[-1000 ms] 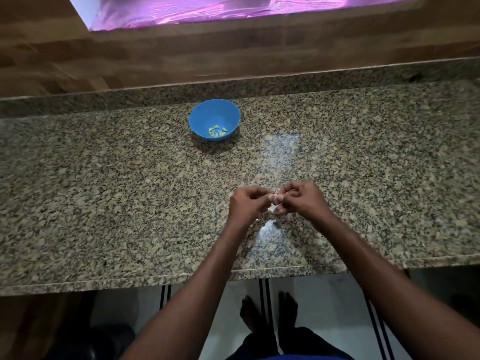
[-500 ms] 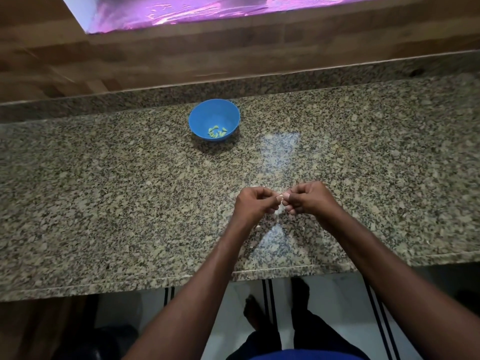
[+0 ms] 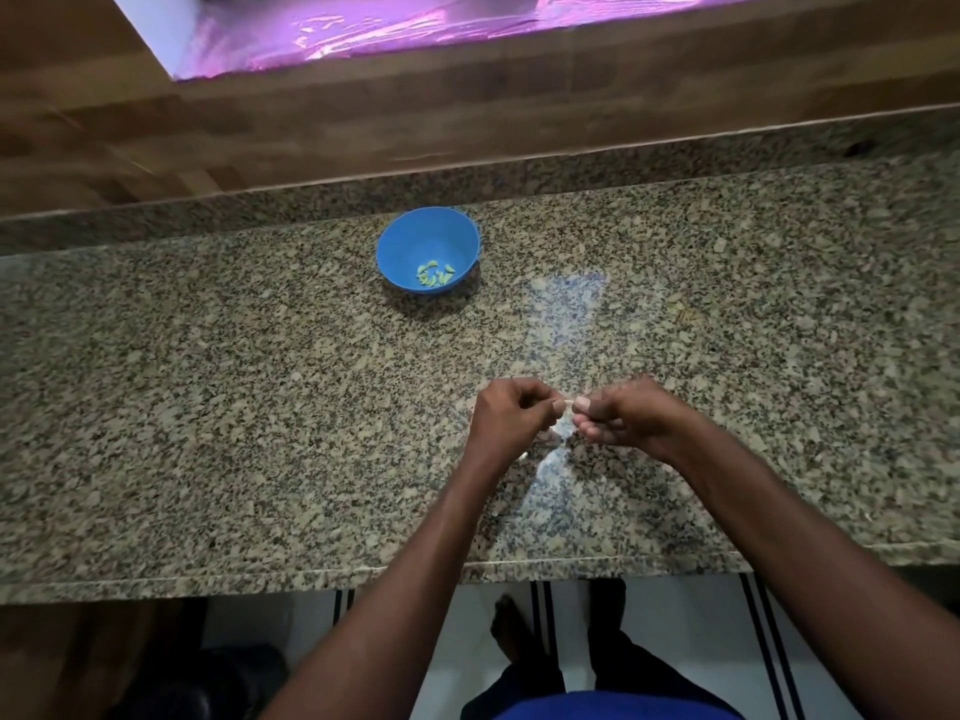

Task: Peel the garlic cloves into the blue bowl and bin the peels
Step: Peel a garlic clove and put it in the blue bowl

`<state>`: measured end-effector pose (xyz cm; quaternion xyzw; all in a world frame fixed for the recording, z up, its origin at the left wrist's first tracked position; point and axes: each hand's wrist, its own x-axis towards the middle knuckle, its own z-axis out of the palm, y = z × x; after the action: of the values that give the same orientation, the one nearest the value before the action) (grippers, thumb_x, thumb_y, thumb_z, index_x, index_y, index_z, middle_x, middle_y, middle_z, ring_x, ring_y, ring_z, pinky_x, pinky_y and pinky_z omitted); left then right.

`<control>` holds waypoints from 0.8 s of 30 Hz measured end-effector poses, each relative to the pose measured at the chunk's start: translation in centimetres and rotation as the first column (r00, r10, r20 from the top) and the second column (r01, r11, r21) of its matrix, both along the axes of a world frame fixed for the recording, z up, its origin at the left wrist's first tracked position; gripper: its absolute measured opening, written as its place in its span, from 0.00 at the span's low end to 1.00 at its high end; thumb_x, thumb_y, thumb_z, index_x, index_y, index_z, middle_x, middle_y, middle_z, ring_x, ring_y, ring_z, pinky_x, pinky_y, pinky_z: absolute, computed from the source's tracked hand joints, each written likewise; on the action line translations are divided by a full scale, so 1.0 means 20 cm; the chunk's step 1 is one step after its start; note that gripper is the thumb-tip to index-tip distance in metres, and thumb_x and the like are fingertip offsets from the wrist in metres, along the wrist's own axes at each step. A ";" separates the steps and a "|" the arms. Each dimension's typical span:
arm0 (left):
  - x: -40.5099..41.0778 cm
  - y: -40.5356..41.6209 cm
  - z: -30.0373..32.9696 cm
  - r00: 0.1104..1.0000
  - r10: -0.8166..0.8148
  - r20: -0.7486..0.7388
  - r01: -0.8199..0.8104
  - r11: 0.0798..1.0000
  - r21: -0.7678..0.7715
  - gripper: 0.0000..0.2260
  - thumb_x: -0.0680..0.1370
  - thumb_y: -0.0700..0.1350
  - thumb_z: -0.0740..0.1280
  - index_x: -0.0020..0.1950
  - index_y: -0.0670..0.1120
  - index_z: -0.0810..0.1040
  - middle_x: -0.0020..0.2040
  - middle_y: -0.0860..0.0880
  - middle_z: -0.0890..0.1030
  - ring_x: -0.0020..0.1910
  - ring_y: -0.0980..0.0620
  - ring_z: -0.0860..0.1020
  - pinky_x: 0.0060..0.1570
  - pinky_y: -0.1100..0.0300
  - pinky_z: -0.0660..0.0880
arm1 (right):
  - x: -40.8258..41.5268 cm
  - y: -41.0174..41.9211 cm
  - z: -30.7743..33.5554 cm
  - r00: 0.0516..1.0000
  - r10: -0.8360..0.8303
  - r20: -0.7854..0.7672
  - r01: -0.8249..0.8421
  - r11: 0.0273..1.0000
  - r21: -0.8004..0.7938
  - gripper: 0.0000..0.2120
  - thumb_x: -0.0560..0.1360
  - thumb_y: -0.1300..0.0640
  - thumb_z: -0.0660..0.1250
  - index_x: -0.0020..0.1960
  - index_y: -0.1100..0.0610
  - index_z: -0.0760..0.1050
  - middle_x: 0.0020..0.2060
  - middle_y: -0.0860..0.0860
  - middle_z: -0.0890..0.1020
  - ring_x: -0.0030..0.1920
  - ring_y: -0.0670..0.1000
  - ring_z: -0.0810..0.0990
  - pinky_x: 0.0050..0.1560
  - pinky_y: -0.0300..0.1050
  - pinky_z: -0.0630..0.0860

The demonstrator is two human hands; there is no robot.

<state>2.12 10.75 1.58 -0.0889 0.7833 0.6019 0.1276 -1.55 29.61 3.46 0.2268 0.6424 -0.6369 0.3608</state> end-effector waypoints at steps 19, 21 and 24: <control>0.00 0.04 0.04 0.961 0.107 0.256 -0.198 0.910 0.364 0.06 0.77 0.34 0.73 0.53 0.36 0.84 0.45 0.40 0.86 0.43 0.47 0.84 0.47 0.57 0.83 | -0.03 0.08 0.00 0.961 0.219 -0.167 -0.222 0.975 -0.001 0.04 0.78 0.71 0.66 0.48 0.69 0.79 0.38 0.61 0.84 0.33 0.52 0.82 0.32 0.41 0.79; -0.01 0.04 0.05 0.932 0.087 0.353 -0.238 0.881 0.410 0.06 0.77 0.34 0.72 0.53 0.35 0.83 0.44 0.40 0.85 0.41 0.48 0.83 0.45 0.59 0.83 | -0.04 0.09 0.00 0.943 0.280 -0.177 -0.285 0.959 -0.004 0.04 0.78 0.70 0.66 0.50 0.70 0.79 0.37 0.59 0.83 0.33 0.51 0.81 0.32 0.40 0.78; -0.03 0.05 0.07 0.881 0.049 0.471 -0.288 0.845 0.450 0.05 0.78 0.33 0.71 0.52 0.34 0.82 0.42 0.41 0.85 0.39 0.49 0.83 0.44 0.60 0.83 | -0.04 0.11 0.01 0.899 0.371 -0.235 -0.374 0.927 0.029 0.07 0.79 0.67 0.67 0.52 0.72 0.78 0.37 0.58 0.83 0.33 0.50 0.80 0.33 0.39 0.78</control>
<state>1.60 11.67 2.96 -0.2565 0.5359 0.7592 0.2658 -2.38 31.73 3.72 0.0195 0.7069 -0.5838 0.3988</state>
